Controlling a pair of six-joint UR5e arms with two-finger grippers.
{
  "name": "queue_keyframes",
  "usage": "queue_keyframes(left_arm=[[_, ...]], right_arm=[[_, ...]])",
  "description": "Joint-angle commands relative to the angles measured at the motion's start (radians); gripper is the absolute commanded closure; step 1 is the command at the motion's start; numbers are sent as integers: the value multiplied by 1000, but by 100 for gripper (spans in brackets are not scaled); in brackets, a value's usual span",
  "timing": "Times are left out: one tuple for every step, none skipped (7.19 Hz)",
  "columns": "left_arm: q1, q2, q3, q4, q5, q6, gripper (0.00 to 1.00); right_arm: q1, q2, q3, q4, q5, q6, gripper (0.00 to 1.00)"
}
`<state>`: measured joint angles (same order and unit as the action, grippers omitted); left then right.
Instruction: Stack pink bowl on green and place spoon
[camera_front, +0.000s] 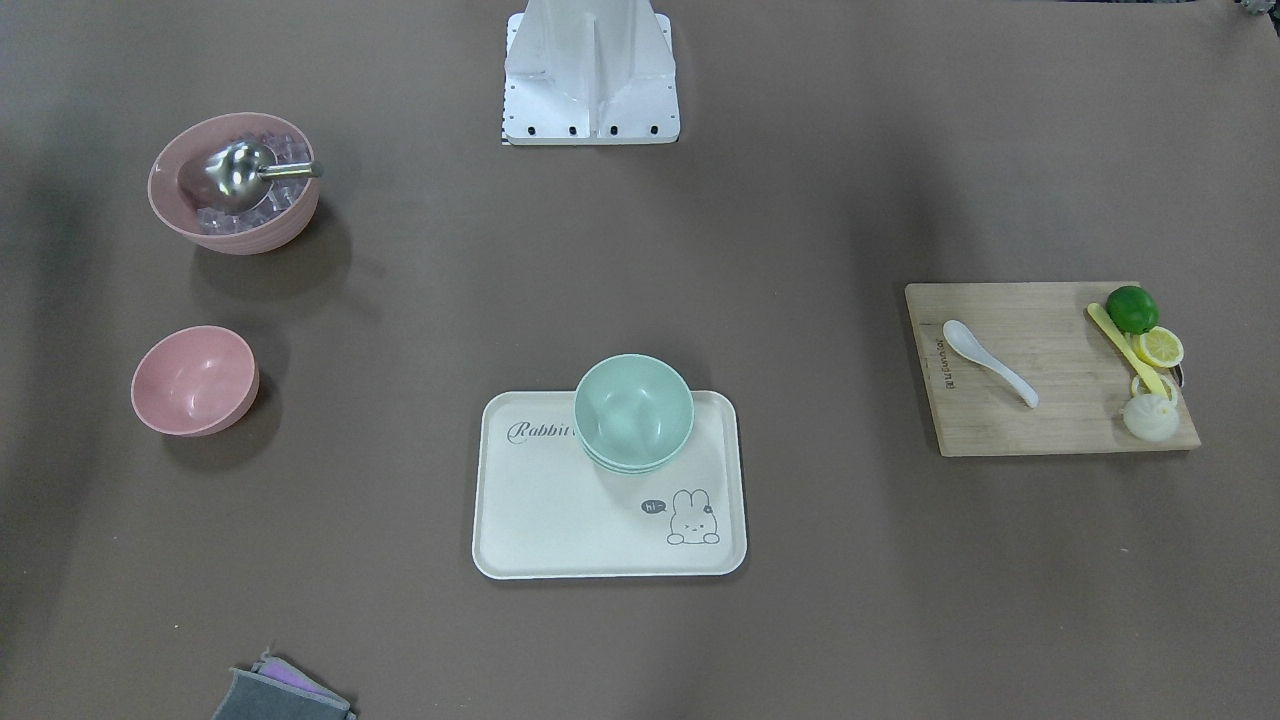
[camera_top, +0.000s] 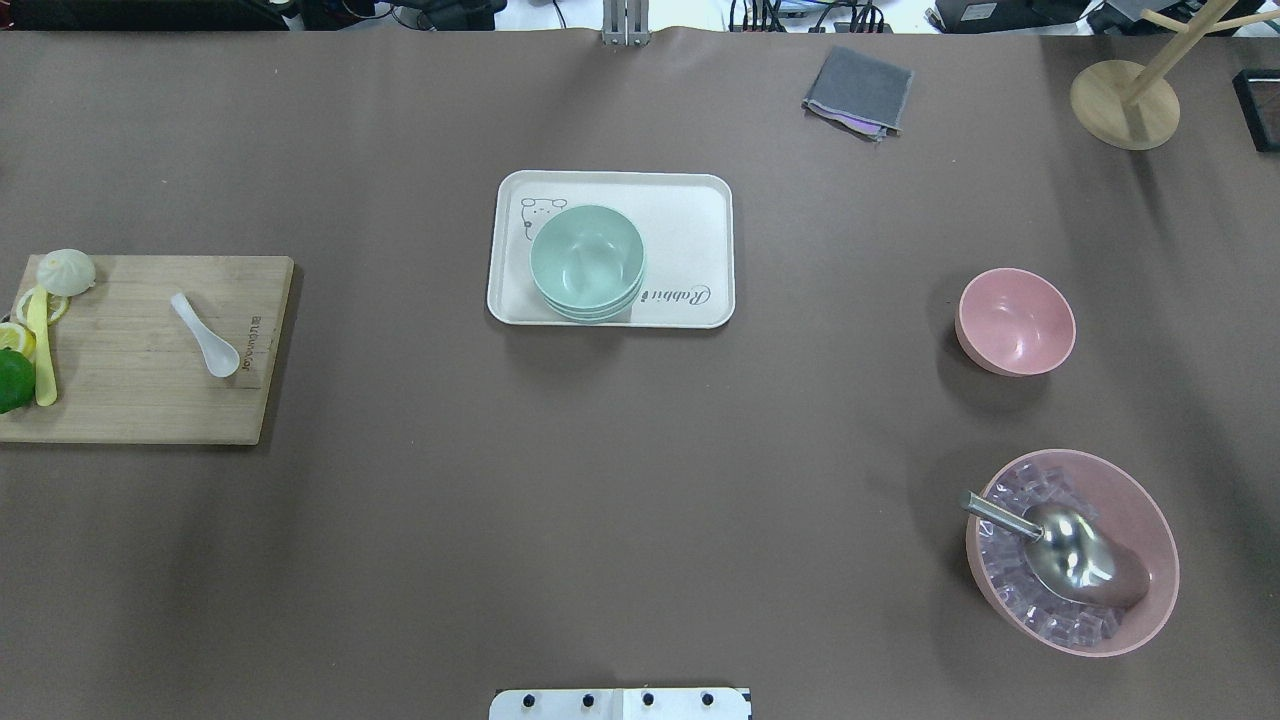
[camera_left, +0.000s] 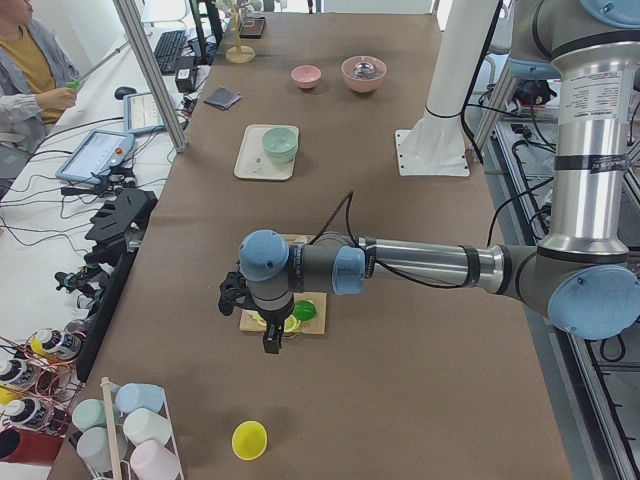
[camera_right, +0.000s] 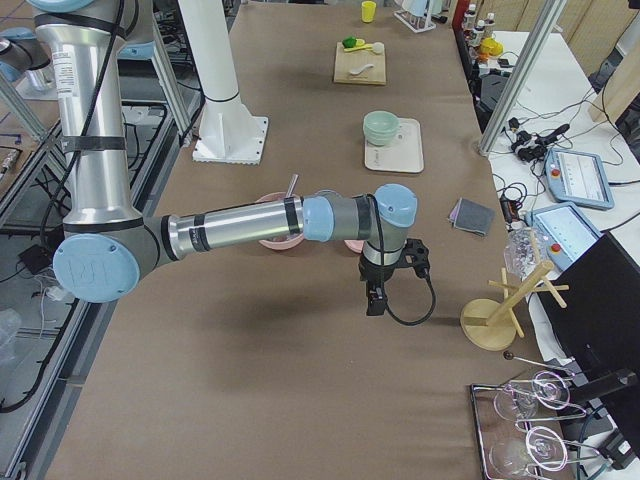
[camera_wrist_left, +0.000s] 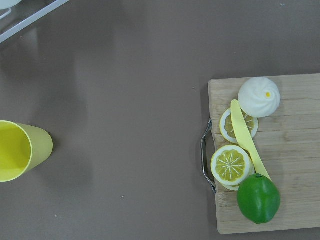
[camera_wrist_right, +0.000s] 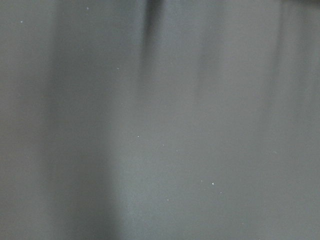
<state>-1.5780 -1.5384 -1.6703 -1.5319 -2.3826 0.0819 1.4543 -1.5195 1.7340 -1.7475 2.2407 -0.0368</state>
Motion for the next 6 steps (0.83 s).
queue_keyframes(left_arm=[[6, 20, -15, -34, 0, 4, 2], [7, 23, -17, -37, 0, 4, 2], [7, 26, -14, -42, 5, 4, 2], [7, 26, -16, -42, 2, 4, 2], [7, 26, -17, -43, 2, 4, 2], [7, 26, -25, -43, 3, 4, 2]], right_arm=[[0, 1, 2, 2, 3, 0, 0], [-3, 2, 4, 2, 4, 1, 0], [-6, 1, -1, 5, 5, 2, 0], [-6, 1, 1, 6, 14, 2, 0], [-6, 1, -2, 6, 11, 2, 0], [-8, 1, -1, 6, 13, 3, 0]])
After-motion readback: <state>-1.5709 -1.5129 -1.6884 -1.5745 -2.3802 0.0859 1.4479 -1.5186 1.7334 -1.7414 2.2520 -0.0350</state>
